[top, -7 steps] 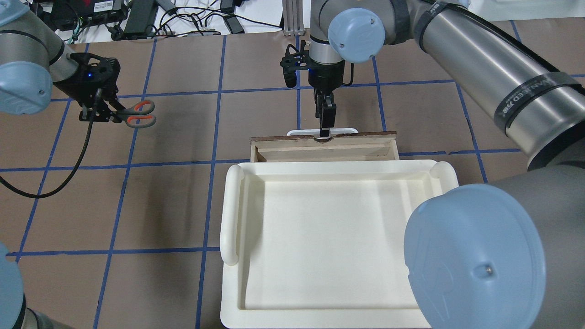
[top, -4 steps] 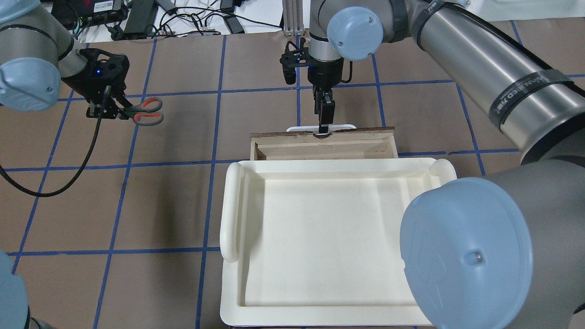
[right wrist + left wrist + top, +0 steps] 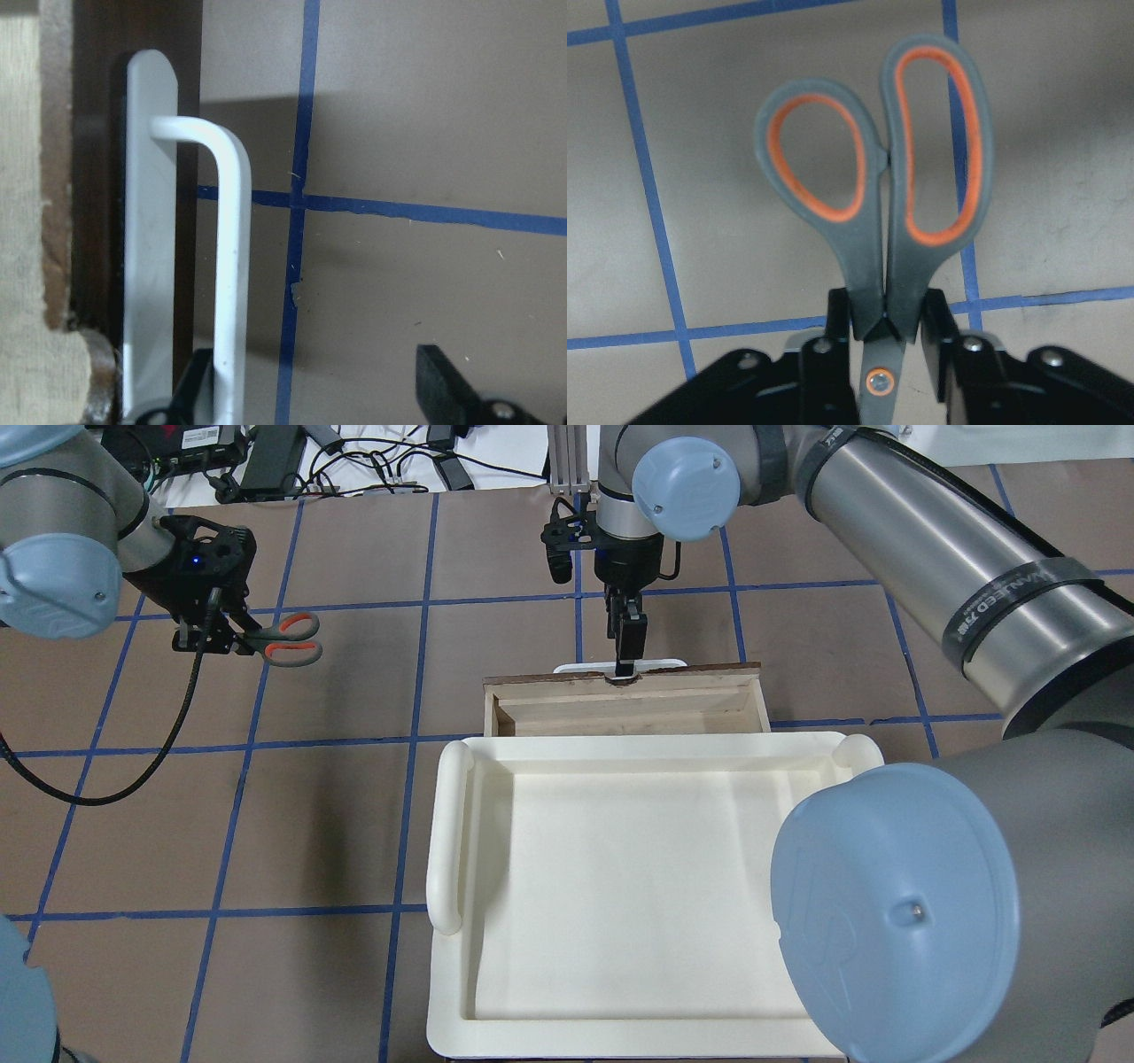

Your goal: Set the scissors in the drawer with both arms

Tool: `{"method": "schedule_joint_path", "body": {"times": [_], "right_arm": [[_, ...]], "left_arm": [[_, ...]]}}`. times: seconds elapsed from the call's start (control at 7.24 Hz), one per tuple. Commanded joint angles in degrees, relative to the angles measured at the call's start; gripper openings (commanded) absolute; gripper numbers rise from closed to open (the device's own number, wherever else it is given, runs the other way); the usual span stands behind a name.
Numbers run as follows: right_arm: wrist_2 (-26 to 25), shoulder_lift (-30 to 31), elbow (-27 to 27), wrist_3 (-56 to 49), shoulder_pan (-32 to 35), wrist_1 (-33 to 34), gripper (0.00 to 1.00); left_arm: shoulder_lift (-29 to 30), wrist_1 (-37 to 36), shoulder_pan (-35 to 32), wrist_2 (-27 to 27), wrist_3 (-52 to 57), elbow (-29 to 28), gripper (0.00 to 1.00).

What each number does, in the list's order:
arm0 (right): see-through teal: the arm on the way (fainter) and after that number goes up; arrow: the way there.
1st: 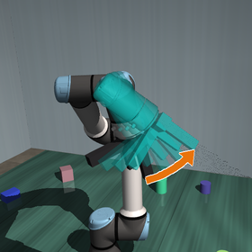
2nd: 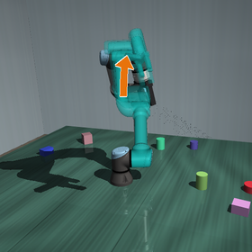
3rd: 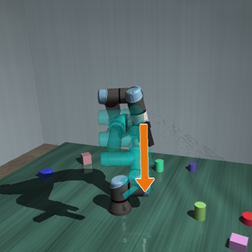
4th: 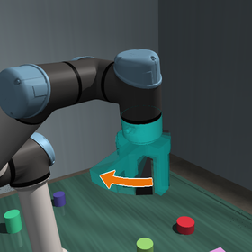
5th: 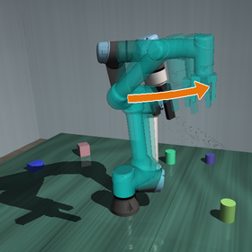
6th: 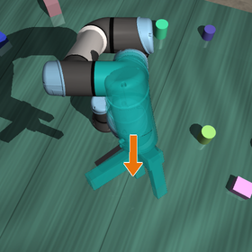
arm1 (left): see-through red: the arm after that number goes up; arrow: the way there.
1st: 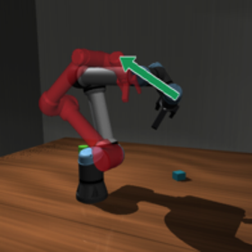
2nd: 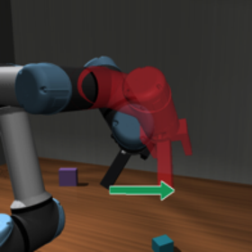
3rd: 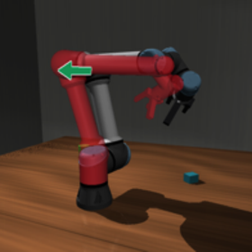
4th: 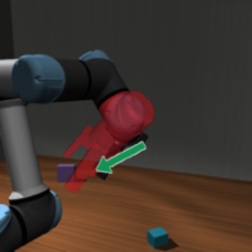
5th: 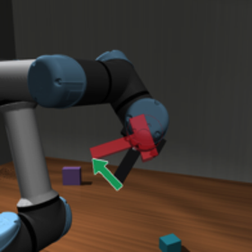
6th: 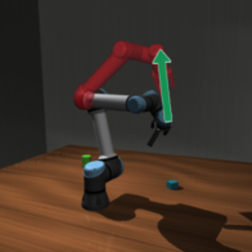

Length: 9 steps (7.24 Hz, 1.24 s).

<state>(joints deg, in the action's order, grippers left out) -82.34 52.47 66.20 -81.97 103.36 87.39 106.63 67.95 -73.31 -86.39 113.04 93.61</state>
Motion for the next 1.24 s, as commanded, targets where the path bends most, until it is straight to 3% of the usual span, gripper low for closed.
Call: {"method": "schedule_joint_path", "body": {"times": [0.0, 0.55, 0.83, 1.11], "right_arm": [[-0.01, -0.70, -0.98, -0.12, -0.09, 0.24, 0.81], [-0.71, -0.35, -0.81, -0.03, -1.14, 0.06, 0.86], [-0.89, -0.18, -0.64, 0.06, -1.14, -0.03, 1.00], [-0.98, 0.52, -0.72, 0.06, -1.14, 0.24, 1.00]], "left_arm": [[-0.28, 0.17, -0.17, 0.00, -0.37, -0.01, 0.00], [-0.81, 0.78, -0.17, 0.00, -0.37, -0.01, 0.00], [-0.81, 0.79, -0.17, 0.00, -0.37, -0.01, 0.00], [-1.08, 1.13, -0.26, 0.00, -0.46, -0.01, 0.00]]}}
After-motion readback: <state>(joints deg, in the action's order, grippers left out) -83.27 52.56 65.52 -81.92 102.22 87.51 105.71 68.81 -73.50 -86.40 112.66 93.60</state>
